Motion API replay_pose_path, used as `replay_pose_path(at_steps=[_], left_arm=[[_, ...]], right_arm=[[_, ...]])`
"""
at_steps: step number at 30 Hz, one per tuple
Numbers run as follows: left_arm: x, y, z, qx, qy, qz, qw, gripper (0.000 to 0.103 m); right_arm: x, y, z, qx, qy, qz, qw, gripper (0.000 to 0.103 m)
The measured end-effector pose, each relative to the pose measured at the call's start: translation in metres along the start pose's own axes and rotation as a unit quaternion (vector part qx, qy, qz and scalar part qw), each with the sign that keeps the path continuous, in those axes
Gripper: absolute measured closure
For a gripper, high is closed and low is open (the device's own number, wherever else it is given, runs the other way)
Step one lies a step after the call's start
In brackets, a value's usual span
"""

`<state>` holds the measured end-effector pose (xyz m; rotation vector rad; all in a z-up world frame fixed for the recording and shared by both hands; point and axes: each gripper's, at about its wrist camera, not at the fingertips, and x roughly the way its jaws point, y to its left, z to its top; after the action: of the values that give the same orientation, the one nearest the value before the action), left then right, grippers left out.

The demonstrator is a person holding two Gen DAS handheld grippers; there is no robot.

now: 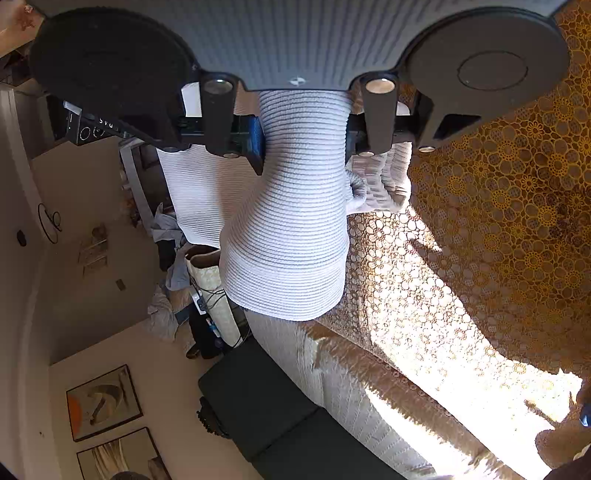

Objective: Fold clothes
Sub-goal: 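Carry the folded sweater with both grippers onto the black knit garment pile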

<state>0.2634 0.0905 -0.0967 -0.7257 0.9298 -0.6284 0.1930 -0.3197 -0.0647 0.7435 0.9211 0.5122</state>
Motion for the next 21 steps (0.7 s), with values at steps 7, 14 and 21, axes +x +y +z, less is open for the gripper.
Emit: replay_pose_path(at_steps=[7,14,21], left_arm=[[-0.056,-0.022,0.009,0.011,-0.042,0.014,0.9990,0.069],[-0.137,-0.027,-0.001,0.007,-0.092,0.052,0.9944,0.069],[-0.235,-0.017,-0.024,0.003,-0.144,0.101,0.9844,0.069]], right_arm=[[0.001,0.055,0.005,-0.041,0.005,0.031,0.999,0.000],[0.023,0.115,-0.013,-0.075,0.030,0.079,0.994,0.000],[0.058,0.188,-0.051,-0.117,0.072,0.125,0.983,0.000]])
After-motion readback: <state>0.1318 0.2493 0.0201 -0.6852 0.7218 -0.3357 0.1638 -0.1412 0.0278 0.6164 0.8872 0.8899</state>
